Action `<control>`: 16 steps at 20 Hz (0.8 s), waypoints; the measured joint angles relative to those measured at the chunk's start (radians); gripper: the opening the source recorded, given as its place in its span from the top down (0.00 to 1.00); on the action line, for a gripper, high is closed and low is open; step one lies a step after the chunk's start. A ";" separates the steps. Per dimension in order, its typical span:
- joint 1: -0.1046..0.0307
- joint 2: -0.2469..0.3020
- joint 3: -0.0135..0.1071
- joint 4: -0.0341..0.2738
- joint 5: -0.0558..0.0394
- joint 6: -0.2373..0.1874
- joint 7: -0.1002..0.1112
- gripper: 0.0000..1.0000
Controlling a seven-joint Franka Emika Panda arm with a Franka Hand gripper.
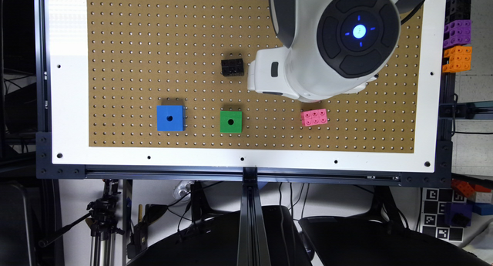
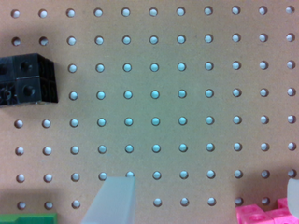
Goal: Pick up pink block.
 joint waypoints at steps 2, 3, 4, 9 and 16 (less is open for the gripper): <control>0.000 0.000 0.000 0.000 0.0000 0.000 0.000 0.00; 0.000 0.000 0.000 -0.001 0.0000 0.000 0.000 0.00; 0.000 0.000 0.000 -0.001 0.0001 0.000 0.000 0.00; 0.008 0.028 0.068 0.056 0.0024 0.000 0.050 0.00; 0.010 0.156 0.080 0.204 0.0013 -0.001 0.058 0.00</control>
